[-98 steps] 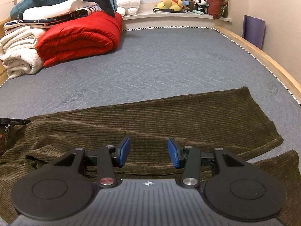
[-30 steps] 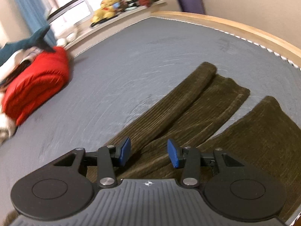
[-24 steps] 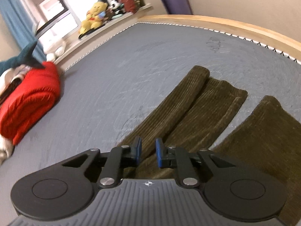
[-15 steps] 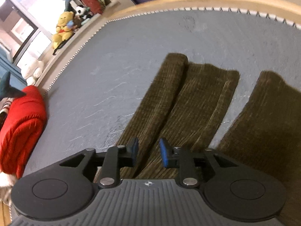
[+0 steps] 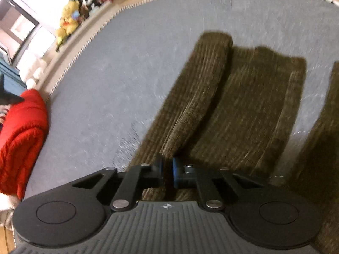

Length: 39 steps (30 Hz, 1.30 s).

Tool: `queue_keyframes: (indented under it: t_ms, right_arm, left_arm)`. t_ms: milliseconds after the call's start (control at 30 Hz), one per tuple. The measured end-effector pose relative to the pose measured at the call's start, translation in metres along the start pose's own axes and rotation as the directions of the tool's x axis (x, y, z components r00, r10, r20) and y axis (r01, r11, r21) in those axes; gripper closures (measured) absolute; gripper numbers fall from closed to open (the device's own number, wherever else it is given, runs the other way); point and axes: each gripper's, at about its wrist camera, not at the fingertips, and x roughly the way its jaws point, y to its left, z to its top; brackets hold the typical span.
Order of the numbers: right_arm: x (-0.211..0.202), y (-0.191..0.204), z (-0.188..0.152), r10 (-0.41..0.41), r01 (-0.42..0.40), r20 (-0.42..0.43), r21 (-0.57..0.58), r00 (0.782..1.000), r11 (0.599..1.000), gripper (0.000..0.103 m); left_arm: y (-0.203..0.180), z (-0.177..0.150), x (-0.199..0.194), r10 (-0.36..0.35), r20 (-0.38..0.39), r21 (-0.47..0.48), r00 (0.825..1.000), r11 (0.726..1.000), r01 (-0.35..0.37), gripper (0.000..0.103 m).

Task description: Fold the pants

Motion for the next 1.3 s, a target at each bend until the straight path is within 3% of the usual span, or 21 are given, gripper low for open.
queue_keyframes:
  t_ms: [233, 333, 467, 567, 633, 667, 733, 767, 800, 900, 1033, 1133, 1200, 1300]
  right_arm:
    - [-0.104, 0.011, -0.006, 0.057, -0.050, 0.120, -0.066, 0.991, 0.997, 0.096]
    - [-0.166, -0.004, -0.021, 0.073, -0.059, 0.159, -0.090, 0.985, 0.994, 0.097]
    - [-0.224, -0.047, -0.066, 0.018, -0.003, 0.155, -0.099, 0.988, 0.995, 0.097]
    - [-0.226, -0.093, -0.099, -0.084, 0.087, 0.037, -0.062, 0.996, 0.994, 0.097]
    - [-0.208, -0.118, -0.115, -0.189, 0.186, -0.101, -0.045, 0.977, 0.982, 0.096]
    - [-0.201, -0.131, -0.118, -0.195, 0.198, -0.143, 0.006, 0.970, 0.980, 0.095]
    - [-0.194, -0.147, -0.114, -0.161, 0.176, -0.167, 0.081, 0.973, 0.981, 0.092]
    - [-0.193, -0.150, -0.109, -0.147, 0.165, -0.157, 0.110, 0.977, 0.980, 0.092]
    - [-0.193, -0.154, -0.105, -0.132, 0.152, -0.137, 0.145, 0.982, 0.978, 0.088]
    - [-0.196, -0.163, -0.094, -0.119, 0.133, -0.074, 0.229, 0.990, 0.964, 0.082]
    - [-0.187, -0.180, -0.080, -0.115, 0.125, -0.052, 0.301, 0.992, 0.945, 0.082]
    - [-0.185, -0.195, -0.069, -0.128, 0.123, -0.013, 0.393, 0.992, 0.911, 0.077]
    - [-0.181, -0.202, -0.068, -0.155, 0.139, 0.002, 0.443, 0.988, 0.886, 0.076]
    - [-0.184, -0.216, -0.063, -0.182, 0.142, 0.038, 0.480, 0.983, 0.866, 0.076]
  left_arm:
    - [0.015, -0.005, -0.041, -0.045, 0.124, 0.008, 0.991, 0.999, 0.044, 0.088]
    - [0.029, -0.016, -0.067, -0.050, 0.181, 0.013, 0.982, 0.999, 0.048, 0.089]
    - [0.053, -0.037, -0.084, -0.035, 0.163, 0.024, 0.986, 0.999, 0.031, 0.092]
    - [0.070, -0.049, -0.073, 0.038, 0.043, -0.009, 0.998, 0.999, -0.038, 0.092]
    - [0.077, -0.052, -0.058, 0.126, -0.044, -0.035, 0.991, 0.991, -0.127, 0.093]
    - [0.081, -0.052, -0.056, 0.153, -0.055, -0.067, 0.987, 0.985, -0.157, 0.092]
    - [0.085, -0.050, -0.065, 0.151, -0.013, -0.160, 0.988, 0.975, -0.151, 0.084]
    - [0.084, -0.048, -0.071, 0.145, 0.021, -0.191, 0.989, 0.972, -0.138, 0.069]
    - [0.079, -0.048, -0.079, 0.152, 0.062, -0.198, 0.986, 0.971, -0.137, 0.061]
    - [0.052, -0.048, -0.093, 0.168, 0.151, -0.121, 0.974, 0.981, -0.150, 0.061]
    - [0.007, -0.053, -0.096, 0.084, 0.228, 0.071, 0.970, 0.992, -0.103, 0.057]
    - [-0.029, -0.063, -0.093, 0.023, 0.256, 0.231, 0.966, 0.969, -0.084, 0.057]
    - [-0.050, -0.070, -0.087, -0.067, 0.216, 0.317, 0.974, 0.948, -0.005, 0.054]
    - [-0.079, -0.081, -0.069, -0.231, 0.056, 0.380, 0.971, 0.904, 0.193, 0.052]
